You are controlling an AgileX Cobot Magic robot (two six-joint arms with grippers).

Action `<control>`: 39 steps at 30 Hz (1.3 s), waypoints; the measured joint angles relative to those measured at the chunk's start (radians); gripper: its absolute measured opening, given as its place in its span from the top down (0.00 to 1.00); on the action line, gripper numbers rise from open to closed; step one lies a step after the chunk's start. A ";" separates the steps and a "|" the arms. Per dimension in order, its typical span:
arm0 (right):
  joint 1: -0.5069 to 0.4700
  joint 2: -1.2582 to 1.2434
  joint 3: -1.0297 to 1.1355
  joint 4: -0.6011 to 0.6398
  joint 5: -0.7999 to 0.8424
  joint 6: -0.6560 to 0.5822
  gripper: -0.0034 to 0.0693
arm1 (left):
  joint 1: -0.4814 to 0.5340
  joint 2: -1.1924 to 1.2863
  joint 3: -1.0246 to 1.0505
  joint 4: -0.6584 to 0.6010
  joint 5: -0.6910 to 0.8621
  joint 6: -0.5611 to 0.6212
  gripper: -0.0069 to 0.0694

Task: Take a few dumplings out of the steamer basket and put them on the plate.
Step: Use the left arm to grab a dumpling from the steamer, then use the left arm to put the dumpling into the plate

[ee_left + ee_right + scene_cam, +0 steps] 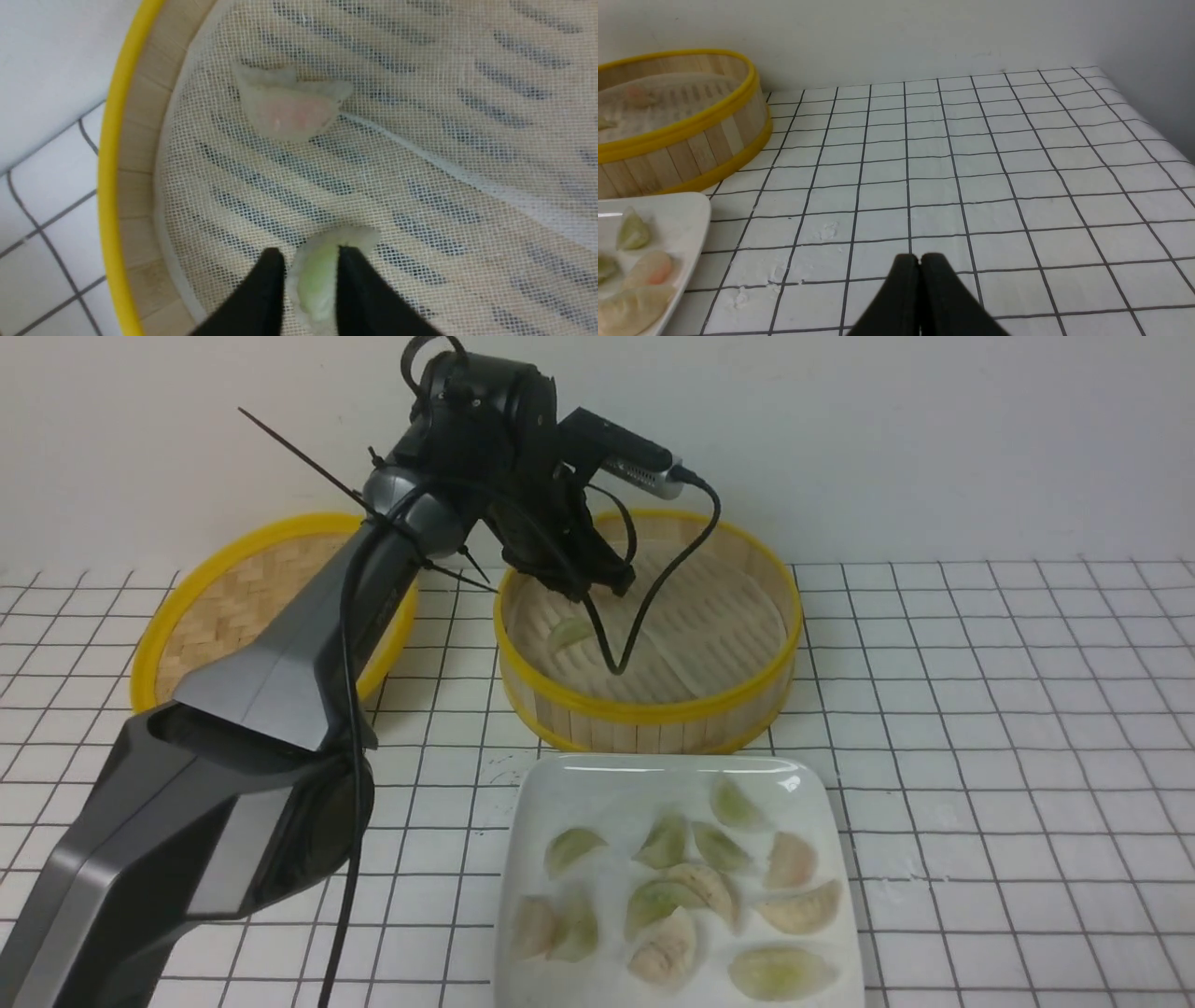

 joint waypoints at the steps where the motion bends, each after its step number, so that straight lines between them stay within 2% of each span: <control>1: 0.000 0.000 0.000 0.000 0.000 0.000 0.97 | 0.000 0.014 0.001 -0.001 0.000 0.000 0.54; 4: 0.000 0.000 0.000 0.000 0.000 0.000 0.97 | 0.000 0.034 0.002 -0.003 0.000 -0.002 0.43; 7: 0.000 0.000 0.000 0.000 0.000 0.000 0.97 | 0.000 0.060 0.003 -0.003 0.000 -0.005 0.40; 10: 0.000 0.000 0.000 0.000 0.000 0.000 0.97 | 0.000 0.067 0.003 -0.015 -0.001 -0.007 0.50; 11: 0.000 0.000 0.000 0.000 0.000 0.000 0.97 | 0.000 0.067 0.003 -0.019 -0.001 -0.007 0.63; 12: 0.000 0.000 0.000 0.000 0.000 0.000 0.97 | 0.000 0.067 0.003 -0.017 -0.001 -0.007 0.70; 20: 0.000 0.000 0.000 0.001 0.000 0.000 0.97 | 0.000 -0.020 0.015 -0.074 0.001 -0.011 0.70; 24: 0.000 0.000 0.000 0.001 0.000 0.000 0.97 | -0.002 -0.167 0.032 -0.121 0.001 -0.077 0.70; 28: 0.000 0.000 0.000 0.001 0.000 0.000 0.97 | -0.024 -0.438 0.320 -0.164 -0.005 -0.123 0.70; 32: 0.000 0.000 0.000 0.001 0.000 0.000 0.97 | -0.073 -0.660 0.742 -0.171 -0.004 -0.123 0.70; 34: 0.000 0.000 0.000 0.001 0.000 0.000 0.97 | -0.099 -0.708 0.932 -0.175 -0.004 -0.116 0.70; 35: 0.000 0.000 0.000 0.001 0.000 0.000 0.97 | -0.102 -0.712 0.932 -0.177 -0.004 -0.114 0.70; 36: 0.000 0.000 0.000 0.001 0.000 0.000 0.97 | -0.125 -0.726 1.067 -0.180 -0.017 -0.092 0.70; 39: 0.000 0.000 0.000 0.001 0.000 0.000 0.97 | -0.153 -0.708 1.180 -0.184 -0.105 -0.059 0.70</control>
